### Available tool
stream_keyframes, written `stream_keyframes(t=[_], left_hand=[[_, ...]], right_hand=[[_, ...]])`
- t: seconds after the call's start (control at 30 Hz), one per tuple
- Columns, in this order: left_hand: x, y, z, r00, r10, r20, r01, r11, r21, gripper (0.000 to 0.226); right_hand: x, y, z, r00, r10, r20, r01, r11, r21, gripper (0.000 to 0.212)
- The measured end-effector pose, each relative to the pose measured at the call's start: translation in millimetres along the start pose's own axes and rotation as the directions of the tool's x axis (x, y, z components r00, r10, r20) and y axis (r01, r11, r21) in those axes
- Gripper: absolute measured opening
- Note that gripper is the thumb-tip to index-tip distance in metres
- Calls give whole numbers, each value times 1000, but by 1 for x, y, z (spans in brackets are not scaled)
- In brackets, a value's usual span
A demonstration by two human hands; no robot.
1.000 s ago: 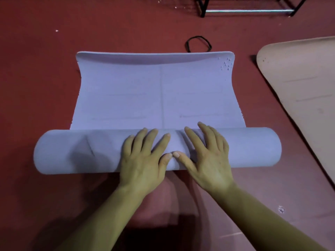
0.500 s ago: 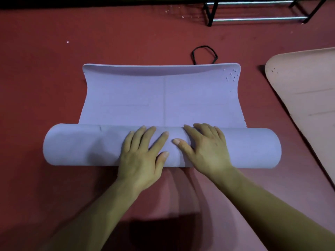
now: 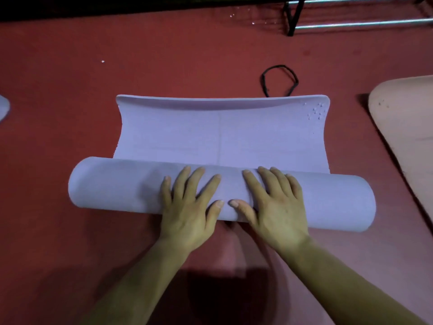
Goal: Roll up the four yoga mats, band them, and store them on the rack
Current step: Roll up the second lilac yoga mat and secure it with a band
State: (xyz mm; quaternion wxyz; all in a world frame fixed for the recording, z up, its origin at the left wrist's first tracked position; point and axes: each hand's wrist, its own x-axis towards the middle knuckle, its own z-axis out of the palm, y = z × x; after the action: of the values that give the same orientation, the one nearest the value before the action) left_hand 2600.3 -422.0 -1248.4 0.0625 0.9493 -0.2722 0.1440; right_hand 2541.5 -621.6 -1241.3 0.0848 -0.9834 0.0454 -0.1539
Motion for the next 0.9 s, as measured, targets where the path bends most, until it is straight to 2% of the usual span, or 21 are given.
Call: stream_keyframes(t=[0.17,0.3,0.5,0.6,0.7,0.8,0.9], left_hand=[[33,2,-4,991,-38,132,31,998,56,50],[65,-6,-10,968,-20,249,12,999,34,55],[75,-18,-4,970,131,204,-141,989,36,53],[98,-18,6,978,96,186,-105,994,41,48],[116,-22,12,983,119,137,-121,993,10,43],[124,-25,15,983,137,125,-138,990,-5,42],[133,-26,14,980,137,145,-136,991,-16,42]], right_hand=[[4,-10,-2,991,114,65,-117,992,46,66],[8,-9,-2,988,96,120,-98,995,6,73],[47,13,8,997,19,80,-19,1000,-9,70],[75,21,13,993,25,112,-23,1000,-13,70],[91,22,10,988,60,141,-62,998,6,72],[91,20,10,992,91,85,-95,994,50,71],[82,16,13,998,24,50,-26,999,41,68]])
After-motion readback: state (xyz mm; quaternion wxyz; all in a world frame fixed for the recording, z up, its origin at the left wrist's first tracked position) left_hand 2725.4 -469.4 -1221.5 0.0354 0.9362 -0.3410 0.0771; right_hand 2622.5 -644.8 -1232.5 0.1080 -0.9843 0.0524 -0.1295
